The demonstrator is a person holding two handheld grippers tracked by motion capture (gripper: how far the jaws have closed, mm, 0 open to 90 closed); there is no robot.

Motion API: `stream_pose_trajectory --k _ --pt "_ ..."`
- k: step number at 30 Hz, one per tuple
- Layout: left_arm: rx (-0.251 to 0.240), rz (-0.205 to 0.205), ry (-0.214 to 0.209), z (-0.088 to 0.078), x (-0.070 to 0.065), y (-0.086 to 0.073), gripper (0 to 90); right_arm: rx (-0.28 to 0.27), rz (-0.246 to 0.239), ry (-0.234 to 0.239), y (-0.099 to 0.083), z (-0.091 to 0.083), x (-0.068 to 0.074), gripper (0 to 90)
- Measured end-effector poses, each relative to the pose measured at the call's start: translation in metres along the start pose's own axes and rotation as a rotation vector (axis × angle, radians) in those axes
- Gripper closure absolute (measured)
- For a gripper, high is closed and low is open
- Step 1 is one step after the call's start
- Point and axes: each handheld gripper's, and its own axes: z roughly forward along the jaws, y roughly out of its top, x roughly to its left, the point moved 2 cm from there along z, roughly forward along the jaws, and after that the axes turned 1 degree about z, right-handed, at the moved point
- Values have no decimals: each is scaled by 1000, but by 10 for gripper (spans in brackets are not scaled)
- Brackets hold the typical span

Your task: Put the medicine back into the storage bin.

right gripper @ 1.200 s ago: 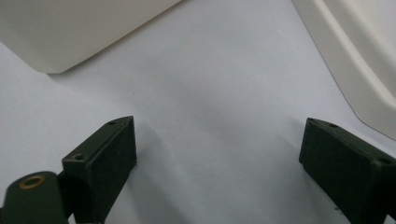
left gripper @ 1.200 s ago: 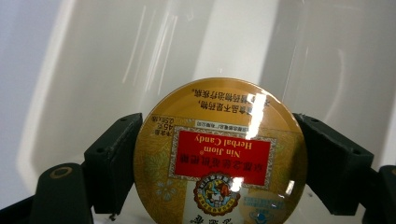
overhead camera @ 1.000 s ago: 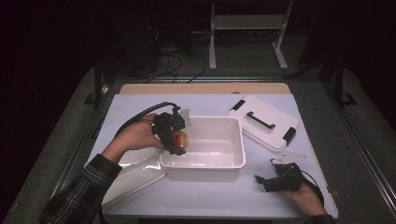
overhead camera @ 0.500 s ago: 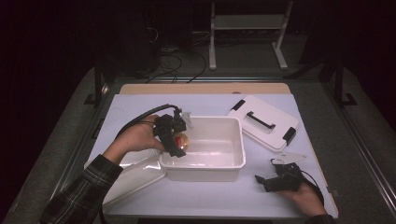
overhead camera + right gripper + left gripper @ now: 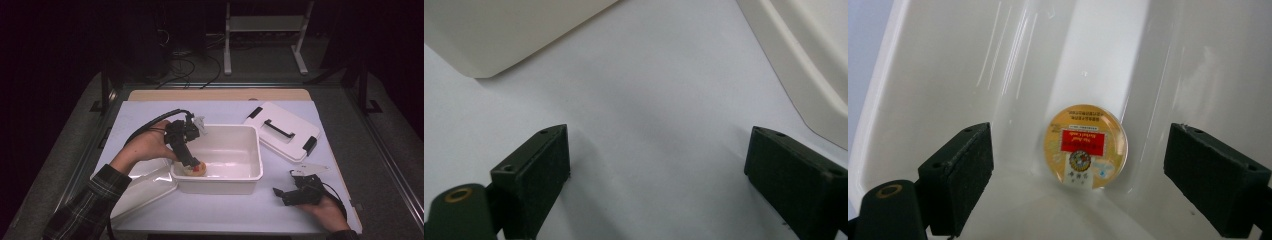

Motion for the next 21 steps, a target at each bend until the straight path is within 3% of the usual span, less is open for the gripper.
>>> stream_pose_trajectory --k 5,12,21 --pt "-10 -3 3 -5 0 -1 117 0 1 1 0 0 0 102" --pt "-32 -19 27 -30 0 0 118 0 -2 0 0 0 0 102" --pt "-48 -78 55 -51 5 -22 121 0 0 0 0 0 0 102"
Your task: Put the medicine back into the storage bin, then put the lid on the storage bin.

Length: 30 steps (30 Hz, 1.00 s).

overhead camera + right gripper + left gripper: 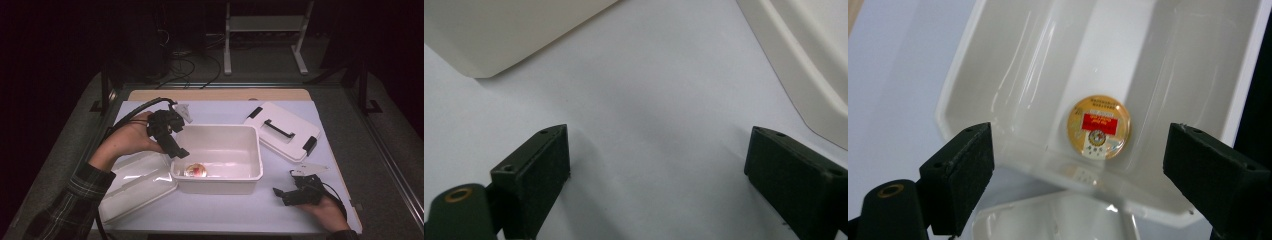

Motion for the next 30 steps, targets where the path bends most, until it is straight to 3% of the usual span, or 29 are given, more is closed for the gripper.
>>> stream_pose_trajectory --k 7,12,30 --pt "-8 -35 20 -11 5 -23 124 0 1 0 0 0 0 102" --pt "-7 -88 29 -13 7 -46 123 1 -1 -1 0 0 0 103" --pt "26 -217 59 12 -2 -120 131 2 -3 0 0 0 0 102"
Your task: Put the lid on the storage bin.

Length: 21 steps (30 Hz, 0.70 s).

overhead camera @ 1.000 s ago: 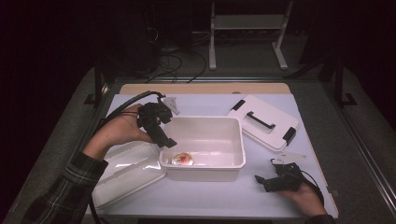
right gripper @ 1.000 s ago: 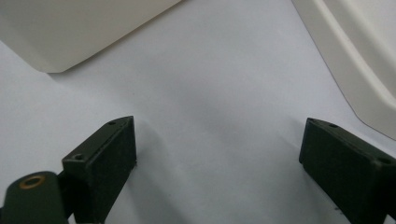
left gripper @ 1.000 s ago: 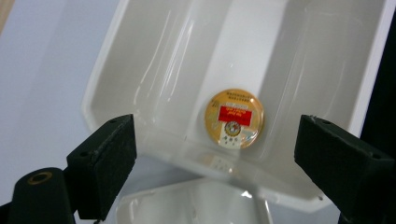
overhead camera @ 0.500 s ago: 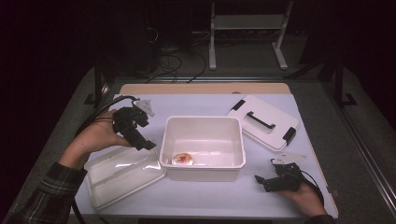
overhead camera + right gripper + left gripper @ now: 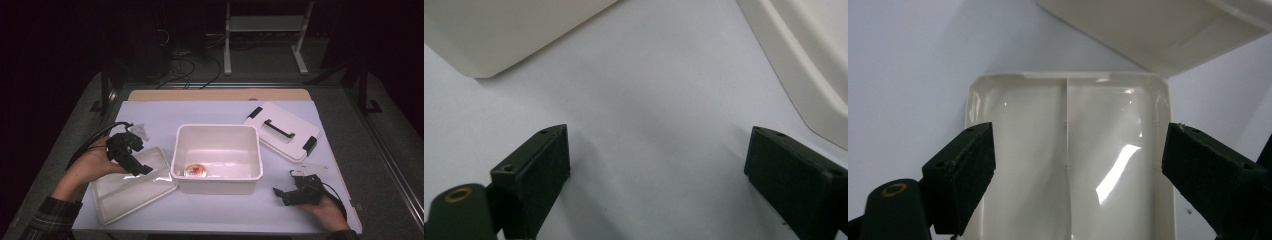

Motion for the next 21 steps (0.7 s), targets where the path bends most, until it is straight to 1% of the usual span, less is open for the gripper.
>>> stream_pose_trajectory --k 3,5,10,12,13,17,18,20,21 --pt "-5 -21 5 5 1 -10 138 0 0 0 0 0 0 102" --pt "2 -30 17 8 1 -17 145 0 0 0 0 0 0 102" --pt "-12 -73 49 16 3 -34 165 0 -1 0 0 0 0 102" --pt "-22 -82 47 20 3 -41 195 0 -1 0 0 0 0 102" --pt "-25 -93 45 22 3 -45 199 0 -1 0 0 0 0 102" --pt "-14 -108 39 29 3 -55 251 0 -1 0 0 0 0 102" --pt "-14 -110 41 30 3 -57 288 0 -1 0 0 0 0 102" --pt "-15 -120 50 33 3 -62 312 0 -1 0 0 0 0 102" --pt "-13 -124 56 35 3 -65 339 0 -1 0 0 0 0 102"
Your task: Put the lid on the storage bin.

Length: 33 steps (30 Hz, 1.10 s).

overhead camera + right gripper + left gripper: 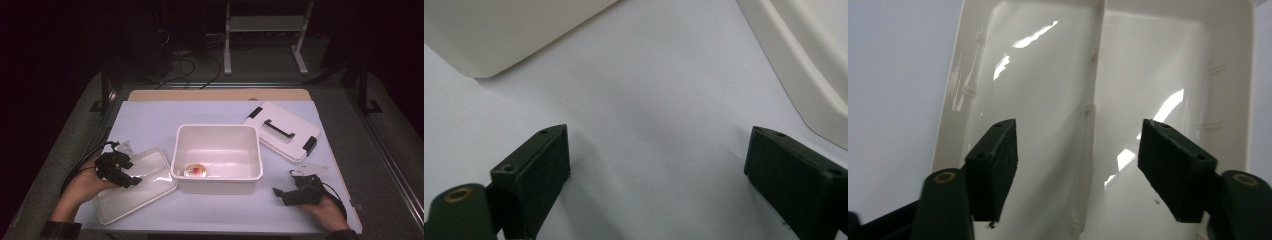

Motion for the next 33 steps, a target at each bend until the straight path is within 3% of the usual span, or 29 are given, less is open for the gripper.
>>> stream_pose_trajectory --k 6,17,25,31,33 --pt "27 -2 -1 8 0 -10 468 0 0 0 0 0 0 102" --pt "24 -19 -67 21 1 -16 667 0 0 0 0 0 0 102" --pt "-12 -40 -110 23 4 -20 811 0 0 0 0 0 0 102" --pt "-6 -25 -87 22 2 -19 860 0 0 0 0 0 0 102" --pt "-22 -29 -100 19 2 -17 874 0 0 0 0 0 0 102"
